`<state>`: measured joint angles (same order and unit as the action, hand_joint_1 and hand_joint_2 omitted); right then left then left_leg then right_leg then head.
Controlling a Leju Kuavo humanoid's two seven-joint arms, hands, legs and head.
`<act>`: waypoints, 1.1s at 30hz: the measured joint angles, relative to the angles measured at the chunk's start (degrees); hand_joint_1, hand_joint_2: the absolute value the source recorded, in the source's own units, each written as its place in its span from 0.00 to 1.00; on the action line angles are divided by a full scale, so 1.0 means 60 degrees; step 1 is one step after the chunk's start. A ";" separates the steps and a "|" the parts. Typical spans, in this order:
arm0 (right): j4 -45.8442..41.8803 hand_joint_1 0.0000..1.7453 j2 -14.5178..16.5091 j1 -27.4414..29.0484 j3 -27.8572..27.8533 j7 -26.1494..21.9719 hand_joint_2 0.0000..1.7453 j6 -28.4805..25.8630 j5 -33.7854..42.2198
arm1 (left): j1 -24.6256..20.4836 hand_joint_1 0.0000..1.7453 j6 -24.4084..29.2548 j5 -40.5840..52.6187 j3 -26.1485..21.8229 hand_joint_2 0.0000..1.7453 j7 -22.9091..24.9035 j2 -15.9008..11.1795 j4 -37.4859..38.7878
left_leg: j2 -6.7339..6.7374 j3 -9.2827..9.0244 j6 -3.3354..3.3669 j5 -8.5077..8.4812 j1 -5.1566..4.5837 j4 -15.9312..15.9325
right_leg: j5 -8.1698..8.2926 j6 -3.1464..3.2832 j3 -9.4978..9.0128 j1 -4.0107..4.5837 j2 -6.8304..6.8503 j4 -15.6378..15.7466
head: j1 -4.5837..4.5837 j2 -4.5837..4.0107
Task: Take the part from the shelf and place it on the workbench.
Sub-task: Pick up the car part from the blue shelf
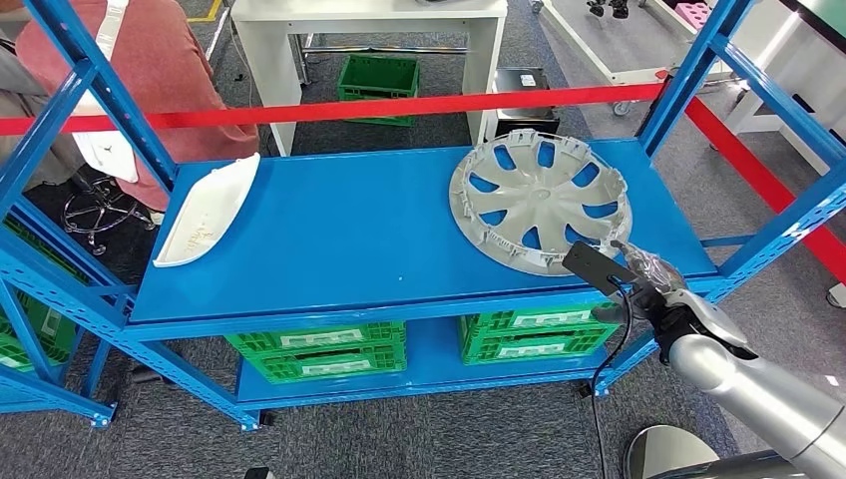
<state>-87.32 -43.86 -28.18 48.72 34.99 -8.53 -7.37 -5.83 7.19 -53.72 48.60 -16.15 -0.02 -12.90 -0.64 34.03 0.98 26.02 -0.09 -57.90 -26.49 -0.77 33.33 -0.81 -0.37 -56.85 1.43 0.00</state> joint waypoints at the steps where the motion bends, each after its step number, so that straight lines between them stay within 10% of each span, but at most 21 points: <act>1: 0.0007 0.00 -0.0020 0.0087 -0.0055 -0.0037 1.00 0.0018 0.0001 | 0.0003 0.00 -0.0002 -0.0008 0.0007 0.00 0.0000 0.0000 0.0000 | 0.0000 0.0000 0.0000 0.0000 0.0000 0.0002 | 0.0000 0.0000 0.0000 0.0000 0.0000 0.0000 | 0.0000 0.0000; 17: 0.0048 0.00 -0.0099 0.0275 -0.0597 -0.0698 1.00 0.0355 -0.0159 | -0.0021 0.00 -0.0007 0.0010 0.0194 0.00 0.0015 -0.0057 0.0000 | 0.0001 -0.0001 -0.0001 -0.0001 0.0000 0.0008 | 0.0000 0.0000 -0.0001 0.0000 -0.0002 -0.0001 | -0.0001 0.0000; 33: 0.0489 0.00 0.1132 -0.1210 0.0241 -0.2034 1.00 0.1849 -0.1626 | -0.0370 0.00 -0.0002 0.0253 0.0405 0.00 0.0079 -0.0120 0.0000 | -0.0002 -0.0003 -0.0013 -0.0011 0.0001 0.0019 | 0.0000 0.0002 0.0000 0.0000 0.0004 -0.0005 | -0.0002 0.0000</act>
<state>-84.39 -37.07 -35.44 50.17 22.79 2.56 -17.13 -8.05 7.17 -52.21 51.03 -15.68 -0.74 -12.90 -0.65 34.02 0.90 25.96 -0.09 -57.78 -26.49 -0.76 33.33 -0.81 -0.35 -56.88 1.42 0.00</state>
